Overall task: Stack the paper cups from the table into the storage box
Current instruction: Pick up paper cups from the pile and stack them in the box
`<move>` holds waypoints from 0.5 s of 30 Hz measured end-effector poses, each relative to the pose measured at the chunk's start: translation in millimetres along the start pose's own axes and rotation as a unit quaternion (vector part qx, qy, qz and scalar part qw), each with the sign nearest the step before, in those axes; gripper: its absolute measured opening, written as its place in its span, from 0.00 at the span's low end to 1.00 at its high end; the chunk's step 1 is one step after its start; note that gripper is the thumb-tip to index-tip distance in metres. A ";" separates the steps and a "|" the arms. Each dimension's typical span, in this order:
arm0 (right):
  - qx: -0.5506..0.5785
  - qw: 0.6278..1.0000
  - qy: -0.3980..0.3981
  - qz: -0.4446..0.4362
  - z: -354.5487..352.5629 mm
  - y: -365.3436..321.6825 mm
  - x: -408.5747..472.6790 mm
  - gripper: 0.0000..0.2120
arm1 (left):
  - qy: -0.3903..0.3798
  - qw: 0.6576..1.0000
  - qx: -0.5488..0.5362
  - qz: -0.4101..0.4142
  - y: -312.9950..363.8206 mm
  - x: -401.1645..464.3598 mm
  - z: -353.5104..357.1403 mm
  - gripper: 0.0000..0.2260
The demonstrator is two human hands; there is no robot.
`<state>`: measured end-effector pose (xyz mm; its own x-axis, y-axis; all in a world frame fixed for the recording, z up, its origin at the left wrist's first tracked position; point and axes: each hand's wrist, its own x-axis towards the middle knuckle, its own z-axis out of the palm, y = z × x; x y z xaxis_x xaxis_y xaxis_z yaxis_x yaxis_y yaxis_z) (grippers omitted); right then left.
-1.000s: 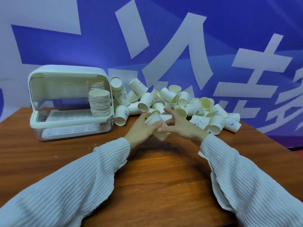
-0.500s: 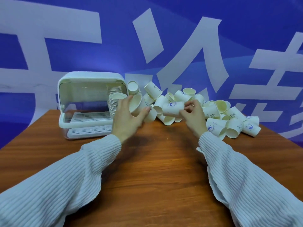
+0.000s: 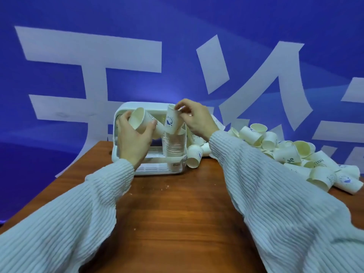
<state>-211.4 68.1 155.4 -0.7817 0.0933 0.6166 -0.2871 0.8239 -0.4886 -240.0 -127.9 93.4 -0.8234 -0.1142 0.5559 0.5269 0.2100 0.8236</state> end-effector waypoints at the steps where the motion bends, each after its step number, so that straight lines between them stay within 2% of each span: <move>1: -0.011 1.000 -0.007 0.003 1.0 -1.2 3.1 0.10 | -0.001 1.000 0.003 0.002 -3.5 1.4 -1.7 0.34; 5: -0.033 0.999 0.007 -0.007 5.8 -2.4 11.3 0.11 | -0.007 1.000 0.012 0.010 -11.5 7.9 -6.1 0.34; 9: -0.062 0.998 -0.019 0.006 11.5 5.5 13.2 0.12 | -0.010 1.000 0.016 0.003 -13.9 10.9 -4.0 0.34; 15: -0.132 0.983 -0.129 0.014 30.5 23.5 -2.8 0.15 | -0.032 0.999 0.028 0.008 -14.0 11.8 1.0 0.34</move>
<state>-232.9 70.2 123.4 -0.9114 0.0016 0.4114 -0.1360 0.9426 -0.3049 -257.3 -131.1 88.4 -0.8283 -0.0482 0.5582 0.5281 0.2655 0.8066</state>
